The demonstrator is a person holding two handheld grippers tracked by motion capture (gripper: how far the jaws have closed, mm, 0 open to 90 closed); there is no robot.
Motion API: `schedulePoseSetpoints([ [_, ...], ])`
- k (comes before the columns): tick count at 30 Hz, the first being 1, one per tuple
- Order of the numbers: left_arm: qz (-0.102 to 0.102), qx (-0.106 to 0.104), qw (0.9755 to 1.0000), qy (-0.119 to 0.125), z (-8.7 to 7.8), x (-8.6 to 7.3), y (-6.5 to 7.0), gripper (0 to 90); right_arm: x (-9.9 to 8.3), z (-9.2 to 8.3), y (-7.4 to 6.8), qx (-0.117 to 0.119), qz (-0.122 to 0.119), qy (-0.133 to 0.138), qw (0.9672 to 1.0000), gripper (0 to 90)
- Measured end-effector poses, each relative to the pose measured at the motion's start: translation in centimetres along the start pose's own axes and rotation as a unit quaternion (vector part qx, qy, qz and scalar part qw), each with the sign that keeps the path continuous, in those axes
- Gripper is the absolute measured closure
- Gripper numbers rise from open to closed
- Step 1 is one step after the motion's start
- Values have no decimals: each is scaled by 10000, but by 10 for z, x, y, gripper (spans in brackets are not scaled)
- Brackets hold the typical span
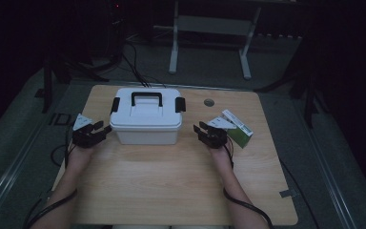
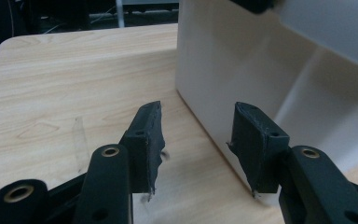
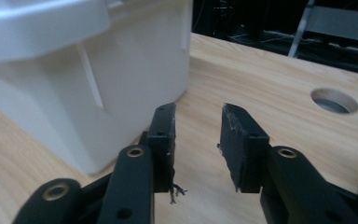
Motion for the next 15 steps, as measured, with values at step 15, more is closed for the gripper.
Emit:
schedulePoseSetpoints([
  [15,76,-226,9997,-42,17,11,17,777,18,40,-24,344,-24,-76,9994,899],
])
Point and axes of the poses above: each handheld gripper's, and its own axes: z roughly forward along the jaws, x roughly out of its top, y roughly to its right, the point moved 10 cm from there along z, roughly forward along the jaws, and after that the axes turned 8 degrees about x, right-handed, at the moved point
